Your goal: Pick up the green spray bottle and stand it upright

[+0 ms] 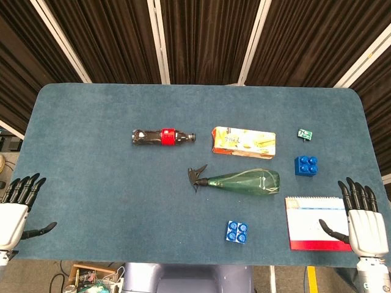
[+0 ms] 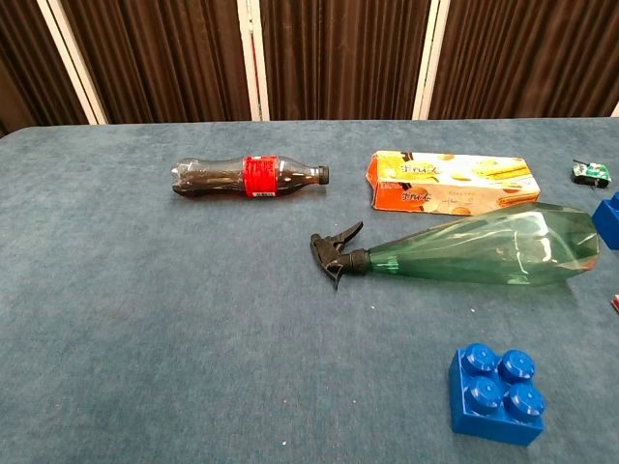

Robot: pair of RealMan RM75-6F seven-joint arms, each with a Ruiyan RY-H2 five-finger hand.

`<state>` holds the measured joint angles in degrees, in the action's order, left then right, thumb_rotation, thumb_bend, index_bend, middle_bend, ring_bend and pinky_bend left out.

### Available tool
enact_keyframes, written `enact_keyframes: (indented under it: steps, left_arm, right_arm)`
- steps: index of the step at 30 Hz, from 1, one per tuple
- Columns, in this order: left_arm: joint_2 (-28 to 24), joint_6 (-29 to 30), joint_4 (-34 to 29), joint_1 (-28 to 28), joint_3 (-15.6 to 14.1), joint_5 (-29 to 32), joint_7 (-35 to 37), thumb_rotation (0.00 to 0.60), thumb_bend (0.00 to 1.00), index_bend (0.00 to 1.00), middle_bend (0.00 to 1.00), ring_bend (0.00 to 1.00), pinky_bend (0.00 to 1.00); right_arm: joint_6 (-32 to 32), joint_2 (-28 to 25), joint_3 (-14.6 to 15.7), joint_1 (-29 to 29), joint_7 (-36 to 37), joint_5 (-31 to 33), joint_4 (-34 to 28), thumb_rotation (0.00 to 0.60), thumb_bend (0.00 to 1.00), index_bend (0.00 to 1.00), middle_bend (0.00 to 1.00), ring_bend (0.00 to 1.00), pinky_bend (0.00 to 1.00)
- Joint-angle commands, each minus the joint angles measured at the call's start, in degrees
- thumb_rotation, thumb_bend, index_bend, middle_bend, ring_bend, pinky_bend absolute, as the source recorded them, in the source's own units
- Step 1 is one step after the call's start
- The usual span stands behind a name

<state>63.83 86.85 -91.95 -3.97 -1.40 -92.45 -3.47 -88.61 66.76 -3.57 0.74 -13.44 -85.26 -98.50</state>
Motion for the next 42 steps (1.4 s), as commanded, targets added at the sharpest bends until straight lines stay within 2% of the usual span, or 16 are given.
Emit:
enact_keyframes:
  steps: [1, 9, 13, 18, 22, 30, 37, 42]
  left_arm:
    - [-0.06, 0.36, 0.09, 0.2, 0.0, -0.05, 0.26, 0.6, 0.0, 0.0, 0.0, 0.0, 0.04]
    - [0.15, 0.01, 0.01, 0.17, -0.17, -0.03, -0.53, 0.6, 0.0, 0.0, 0.0, 0.0, 0.04]
    - [0.03, 0.01, -0.2, 0.3, -0.28, 0.05, -0.48, 0.6, 0.0, 0.0, 0.0, 0.0, 0.04]
    - [-0.21, -0.1, -0.13, 0.21, -0.52, -0.42, 0.16, 0.6, 0.0, 0.0, 0.0, 0.0, 0.04]
    - [-0.82, 0.07, -0.14, 0.17, -0.65, -0.86, 1.27, 0.6, 0.0, 0.0, 0.0, 0.0, 0.04]
    - [-1.84, 1.12, 0.21, 0.48, -0.85, -1.61, 3.81, 0.6, 0.0, 0.0, 0.0, 0.0, 0.04]
    - [-1.93, -0.21, 0.3, 0.03, -0.36, -0.05, 4.11, 0.6, 0.0, 0.0, 0.0, 0.0, 0.04]
    - [-1.7, -1.19, 0.13, -0.28, -0.09, 0.91, 3.29, 0.6, 0.0, 0.0, 0.0, 0.0, 0.04]
  right_arm:
    - [0.27, 0.1, 0.11, 0.12, -0.31, -0.05, -0.05, 0.6, 0.26, 0.0, 0.0, 0.0, 0.0]
    - [1.66, 1.27, 1.24, 1.02, -2.24, -2.11, 0.43, 0.6, 0.26, 0.0, 0.0, 0.0, 0.0]
    - [2.32, 3.6, 2.05, 1.83, -6.29, -4.36, -0.22, 0.6, 0.26, 0.0, 0.0, 0.0, 0.0]
    - [2.29, 8.82, 2.49, 3.21, -19.48, -9.14, -2.16, 0.6, 0.26, 0.0, 0.0, 0.0, 0.0]
    - [6.06, 13.05, 3.05, 5.19, -30.79, -11.36, -5.36, 0.6, 0.26, 0.0, 0.0, 0.0, 0.0]
    - [16.31, 19.03, 0.15, 10.47, -46.21, -5.84, -10.79, 0.6, 0.26, 0.0, 0.0, 0.0, 0.0]
    - [21.29, 24.74, -3.75, 14.95, -56.91, 0.9, -9.96, 0.6, 0.26, 0.0, 0.0, 0.0, 0.0]
    - [24.13, 27.29, -6.04, 18.75, -62.8, 3.98, -7.19, 0.6, 0.26, 0.01, 0.0, 0.0, 0.0]
